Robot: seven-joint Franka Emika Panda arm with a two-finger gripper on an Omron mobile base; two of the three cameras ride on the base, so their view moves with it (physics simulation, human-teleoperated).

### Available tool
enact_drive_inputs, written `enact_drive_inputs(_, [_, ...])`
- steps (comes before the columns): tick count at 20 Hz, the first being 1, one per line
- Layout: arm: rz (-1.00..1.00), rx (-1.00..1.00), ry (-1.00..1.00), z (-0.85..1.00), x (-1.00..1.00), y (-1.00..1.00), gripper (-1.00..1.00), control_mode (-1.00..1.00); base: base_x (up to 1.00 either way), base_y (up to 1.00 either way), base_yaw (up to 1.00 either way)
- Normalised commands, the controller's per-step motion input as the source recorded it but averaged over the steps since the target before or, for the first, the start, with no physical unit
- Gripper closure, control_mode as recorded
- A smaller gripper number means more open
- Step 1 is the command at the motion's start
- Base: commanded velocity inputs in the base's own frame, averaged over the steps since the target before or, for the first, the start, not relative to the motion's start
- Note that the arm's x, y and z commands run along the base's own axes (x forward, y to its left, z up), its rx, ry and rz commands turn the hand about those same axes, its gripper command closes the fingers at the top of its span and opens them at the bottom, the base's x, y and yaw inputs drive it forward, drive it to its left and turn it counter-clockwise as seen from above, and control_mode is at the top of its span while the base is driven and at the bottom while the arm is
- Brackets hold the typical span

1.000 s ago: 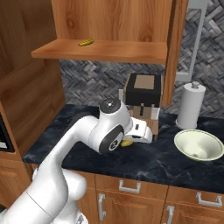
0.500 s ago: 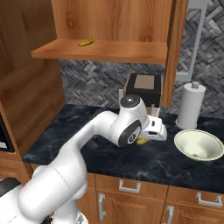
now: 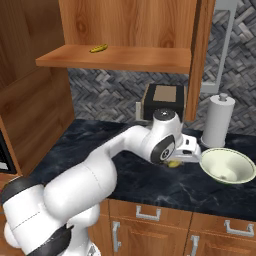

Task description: Pick the bananas from the cabinet and place them in one bowl. Pick the garlic from the sink and place it in the other bowl.

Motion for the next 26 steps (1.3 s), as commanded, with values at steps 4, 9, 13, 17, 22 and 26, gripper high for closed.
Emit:
enact_drive_inputs(4, [0.0, 0.0, 0.06, -0.09, 0.4, -0.36, 1.0, -1.0, 0.0, 0.0, 0.0])
enact_drive_inputs(9, [0.0, 0.01, 0.05, -0.12, 0.39, -0.41, 1.0, -1.0, 0.0, 0.0, 0.0])
enact_drive_inputs(13, [0.0, 0.05, 0.05, -0.09, 0.4, -0.47, 1.0, -1.0, 0.0, 0.0, 0.0])
enact_drive_inputs(17, [0.0, 0.04, 0.04, -0.1, 0.43, -0.46, 1.0, -1.0, 0.0, 0.0, 0.0])
enact_drive_inputs(22, [0.0, 0.03, 0.05, -0.15, 0.4, -0.44, 1.0, -1.0, 0.0, 0.0, 0.0])
enact_drive_inputs(26, [0.0, 0.03, 0.05, -0.18, 0.36, -0.42, 1.0, -1.0, 0.0, 0.0, 0.0])
